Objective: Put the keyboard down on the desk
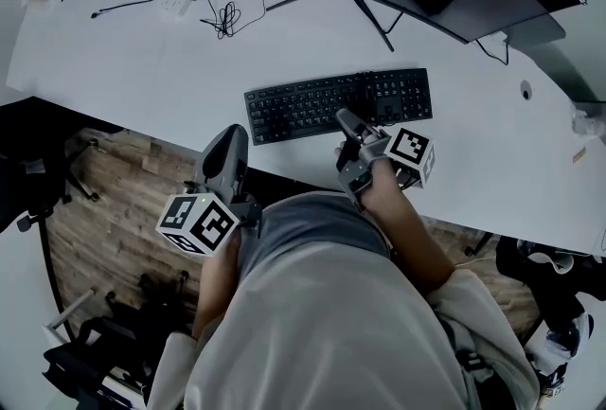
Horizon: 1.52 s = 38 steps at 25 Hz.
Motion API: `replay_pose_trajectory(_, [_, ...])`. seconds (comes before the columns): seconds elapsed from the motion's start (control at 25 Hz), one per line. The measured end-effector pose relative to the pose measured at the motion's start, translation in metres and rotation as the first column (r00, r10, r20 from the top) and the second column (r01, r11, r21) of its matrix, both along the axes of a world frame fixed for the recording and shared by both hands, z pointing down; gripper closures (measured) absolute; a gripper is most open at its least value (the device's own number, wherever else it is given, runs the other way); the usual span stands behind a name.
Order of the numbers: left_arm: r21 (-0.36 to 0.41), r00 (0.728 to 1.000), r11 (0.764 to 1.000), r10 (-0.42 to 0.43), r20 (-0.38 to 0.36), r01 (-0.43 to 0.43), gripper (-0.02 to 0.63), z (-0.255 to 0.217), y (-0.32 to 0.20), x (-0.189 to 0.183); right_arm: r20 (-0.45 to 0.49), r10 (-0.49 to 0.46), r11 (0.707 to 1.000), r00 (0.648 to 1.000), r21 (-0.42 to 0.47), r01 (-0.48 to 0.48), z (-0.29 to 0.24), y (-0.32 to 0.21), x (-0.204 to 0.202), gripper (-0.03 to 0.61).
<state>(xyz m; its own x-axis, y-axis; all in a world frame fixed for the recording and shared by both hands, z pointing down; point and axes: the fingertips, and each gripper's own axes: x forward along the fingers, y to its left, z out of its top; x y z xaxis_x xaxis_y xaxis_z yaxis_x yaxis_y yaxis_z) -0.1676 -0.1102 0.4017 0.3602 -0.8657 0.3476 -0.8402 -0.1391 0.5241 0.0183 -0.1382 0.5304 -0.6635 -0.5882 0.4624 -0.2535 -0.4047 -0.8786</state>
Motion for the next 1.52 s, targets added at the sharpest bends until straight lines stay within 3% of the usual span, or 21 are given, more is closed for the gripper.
replay_pose_trajectory(0.16, [-0.002,1.0,1.0,-0.018,0.008,0.018,0.614,0.0,0.002,-0.006,-0.057,-0.035,0.999,0.998,0.035,0.037,-0.003,-0.002,0.006,0.426])
replay_pose_trajectory(0.36, [-0.002,1.0,1.0,-0.027,0.014,0.027,0.614,0.003,0.001,-0.01,-0.194,-0.133,0.979,0.972,0.128,0.159,-0.012,-0.009,0.009,0.426])
replay_pose_trajectory(0.64, [-0.008,1.0,1.0,0.009,0.029,-0.009,0.614,0.004,0.0,-0.003,-0.359,-0.224,0.904,0.906,0.272,0.331,-0.036,-0.016,0.011,0.437])
replay_pose_trajectory(0.88, [0.035,0.998,0.999,0.04,0.057,-0.042,0.614,-0.006,-0.001,0.002,-0.403,-0.241,0.833,0.883,0.381,0.401,-0.072,-0.023,0.004,0.52])
replay_pose_trajectory(1.0, [0.047,0.996,0.997,0.055,0.065,-0.058,0.614,-0.006,-0.002,0.01,-0.465,-0.247,0.78,0.85,0.425,0.459,-0.089,-0.026,0.004,0.524])
replay_pose_trajectory(1.2, [0.034,0.995,0.998,0.058,0.084,-0.061,0.614,-0.007,-0.001,0.009,-0.597,-0.264,0.657,0.758,0.464,0.594,-0.11,-0.026,-0.004,0.552])
replay_pose_trajectory(1.32, [0.024,0.995,0.999,0.046,0.092,-0.048,0.614,-0.005,-0.002,0.008,-0.686,-0.246,0.582,0.685,0.46,0.671,-0.119,-0.029,-0.004,0.573])
replay_pose_trajectory(1.52, [0.05,0.991,0.997,0.047,0.126,-0.054,0.614,-0.01,-0.001,0.013,-0.799,-0.181,0.508,0.573,0.423,0.75,-0.129,-0.03,0.002,0.574])
